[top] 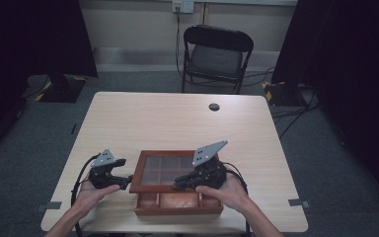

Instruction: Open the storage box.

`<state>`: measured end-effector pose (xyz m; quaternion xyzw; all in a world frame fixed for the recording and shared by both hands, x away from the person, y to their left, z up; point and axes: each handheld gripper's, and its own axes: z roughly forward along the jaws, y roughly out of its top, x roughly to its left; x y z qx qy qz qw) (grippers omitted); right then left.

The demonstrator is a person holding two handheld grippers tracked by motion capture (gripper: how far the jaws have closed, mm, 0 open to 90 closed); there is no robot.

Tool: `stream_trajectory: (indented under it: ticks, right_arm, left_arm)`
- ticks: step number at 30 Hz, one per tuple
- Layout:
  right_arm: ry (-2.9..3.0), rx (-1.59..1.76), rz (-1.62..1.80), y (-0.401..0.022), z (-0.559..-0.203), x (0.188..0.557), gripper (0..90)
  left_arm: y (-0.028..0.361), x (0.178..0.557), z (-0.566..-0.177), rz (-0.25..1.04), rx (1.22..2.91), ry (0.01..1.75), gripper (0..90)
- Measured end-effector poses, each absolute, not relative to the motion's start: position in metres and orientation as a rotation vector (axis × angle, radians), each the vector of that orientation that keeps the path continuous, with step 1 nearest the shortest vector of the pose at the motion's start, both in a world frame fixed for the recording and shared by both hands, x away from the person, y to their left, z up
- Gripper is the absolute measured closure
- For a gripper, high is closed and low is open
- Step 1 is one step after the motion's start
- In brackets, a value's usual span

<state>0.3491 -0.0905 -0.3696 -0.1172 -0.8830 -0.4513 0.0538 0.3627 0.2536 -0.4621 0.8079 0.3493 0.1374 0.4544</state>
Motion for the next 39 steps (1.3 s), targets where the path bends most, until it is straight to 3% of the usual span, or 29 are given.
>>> stream_trajectory:
  ticks: [20,31,39]
  right_arm:
    - [-2.703,-0.348,-1.358,-0.085,-0.367,0.35,82.4]
    - [-2.71,-0.475,-1.417,-0.107,-0.365,0.35,53.8]
    - [-2.68,-0.64,-1.474,-0.147,-0.374,0.346,33.3]
  left_arm:
    - [0.25,0.361,-0.455,0.335,1.956,0.831,21.7]
    - [0.252,0.361,-0.454,0.331,1.948,0.839,22.9]
    - [0.251,0.361,-0.45,0.332,1.919,0.844,25.5]
